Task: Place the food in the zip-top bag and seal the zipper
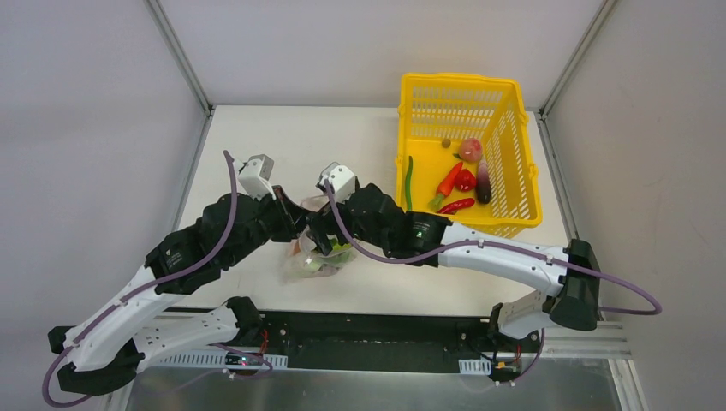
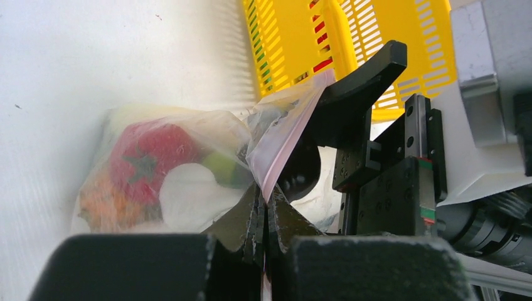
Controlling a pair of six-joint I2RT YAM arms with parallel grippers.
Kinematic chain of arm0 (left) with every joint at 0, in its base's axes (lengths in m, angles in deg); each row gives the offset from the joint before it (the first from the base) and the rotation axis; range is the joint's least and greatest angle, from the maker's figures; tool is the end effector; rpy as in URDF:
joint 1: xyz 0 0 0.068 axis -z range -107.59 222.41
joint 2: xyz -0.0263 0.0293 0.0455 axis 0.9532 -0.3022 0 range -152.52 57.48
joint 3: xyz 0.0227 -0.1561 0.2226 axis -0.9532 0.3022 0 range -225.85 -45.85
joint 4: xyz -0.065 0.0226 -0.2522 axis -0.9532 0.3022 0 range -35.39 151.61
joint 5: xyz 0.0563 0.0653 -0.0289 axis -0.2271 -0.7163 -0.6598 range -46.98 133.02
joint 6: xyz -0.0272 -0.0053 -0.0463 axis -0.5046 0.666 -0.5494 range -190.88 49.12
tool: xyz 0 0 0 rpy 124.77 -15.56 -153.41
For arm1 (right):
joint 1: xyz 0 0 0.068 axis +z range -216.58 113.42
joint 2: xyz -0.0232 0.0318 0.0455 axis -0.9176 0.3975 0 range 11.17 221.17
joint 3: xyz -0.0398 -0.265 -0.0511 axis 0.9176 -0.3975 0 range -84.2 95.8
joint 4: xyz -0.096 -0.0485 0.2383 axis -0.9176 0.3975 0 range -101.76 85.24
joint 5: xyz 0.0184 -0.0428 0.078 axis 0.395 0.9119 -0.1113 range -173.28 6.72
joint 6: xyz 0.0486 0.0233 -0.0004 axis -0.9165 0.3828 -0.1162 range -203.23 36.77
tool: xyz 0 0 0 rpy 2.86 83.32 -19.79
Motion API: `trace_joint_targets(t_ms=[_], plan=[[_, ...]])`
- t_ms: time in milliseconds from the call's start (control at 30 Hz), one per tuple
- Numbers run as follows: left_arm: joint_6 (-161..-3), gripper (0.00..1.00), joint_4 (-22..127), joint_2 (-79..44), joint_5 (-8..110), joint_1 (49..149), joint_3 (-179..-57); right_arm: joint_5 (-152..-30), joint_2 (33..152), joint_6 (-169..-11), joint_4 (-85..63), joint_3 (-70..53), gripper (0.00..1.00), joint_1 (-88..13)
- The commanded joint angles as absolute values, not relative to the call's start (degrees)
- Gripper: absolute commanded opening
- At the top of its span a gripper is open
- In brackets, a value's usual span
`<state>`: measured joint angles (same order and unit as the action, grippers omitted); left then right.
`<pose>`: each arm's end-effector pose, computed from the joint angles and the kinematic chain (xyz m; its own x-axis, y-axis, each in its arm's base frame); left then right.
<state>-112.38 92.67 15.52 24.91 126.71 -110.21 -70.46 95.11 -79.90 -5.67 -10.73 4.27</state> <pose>0.0855 -0.1000 0.4097 -0.5135 -0.3645 -0.7768 0.3429 0.7427 -0.5752 0.1217 0.3262 0.3595 -0.0439 -0.2991 -0.9532 -0.8553 0.5044 -0.1188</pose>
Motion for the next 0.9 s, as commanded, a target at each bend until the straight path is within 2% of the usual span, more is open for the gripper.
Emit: trace_joint_targets(t_ms=[0, 100, 300, 533, 733, 767, 867], plan=[[-112.55, 0.0, 88.21, 18.12, 23.32, 126.73, -111.74, -73.21, 90.47, -79.99, -6.57, -7.93, 0.93, 4.17], [-112.5, 0.0, 88.82, 18.83, 22.43, 126.77, -111.42, -77.44, 87.83, -81.64, -5.69, -7.47, 0.92, 4.17], [-112.45, 0.0, 88.98, 18.69, 22.81, 126.73, -111.16, -75.68, 84.78, -82.83, 0.24, -5.53, 0.9, 4.17], [-112.45, 0.0, 88.2, 18.24, 22.93, 126.75, -110.55, -81.51, 78.66, -87.08, -2.17, -7.6, 0.87, 4.16], [-112.62, 0.0, 88.1, 18.19, 23.06, 126.8, -110.24, -66.22, 74.78, -92.88, 3.83, -9.76, 0.79, 4.16], [-112.63, 0.0, 88.1, 18.26, 23.07, 126.73, -110.2, -65.23, 74.31, -93.87, 5.46, -10.54, 0.76, 4.17], [-112.54, 0.0, 88.14, 18.17, 22.98, 126.76, -110.19, -65.66, 73.35, -97.36, 9.92, -13.36, 0.75, 4.15]])
